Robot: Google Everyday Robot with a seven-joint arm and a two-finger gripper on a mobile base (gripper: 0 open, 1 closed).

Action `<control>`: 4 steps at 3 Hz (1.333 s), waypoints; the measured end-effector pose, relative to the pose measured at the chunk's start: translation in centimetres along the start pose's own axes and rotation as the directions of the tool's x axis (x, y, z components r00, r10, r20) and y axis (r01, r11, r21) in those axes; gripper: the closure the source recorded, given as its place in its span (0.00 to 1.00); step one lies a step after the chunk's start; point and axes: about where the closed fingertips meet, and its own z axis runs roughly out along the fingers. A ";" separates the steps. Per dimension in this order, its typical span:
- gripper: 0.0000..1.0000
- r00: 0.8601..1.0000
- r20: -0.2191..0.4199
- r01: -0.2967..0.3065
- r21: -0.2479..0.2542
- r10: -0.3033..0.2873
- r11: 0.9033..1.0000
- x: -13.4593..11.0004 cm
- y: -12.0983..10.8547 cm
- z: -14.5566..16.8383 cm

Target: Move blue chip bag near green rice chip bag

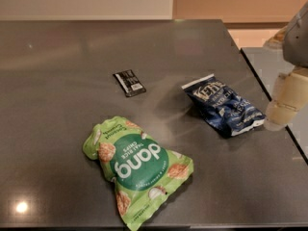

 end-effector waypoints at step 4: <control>0.00 0.987 -0.072 -0.147 -0.031 0.145 0.989 2.5 -3.2 5.9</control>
Offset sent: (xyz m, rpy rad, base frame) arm 0.0264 -0.0142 -0.0272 -0.0458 0.0795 -0.0876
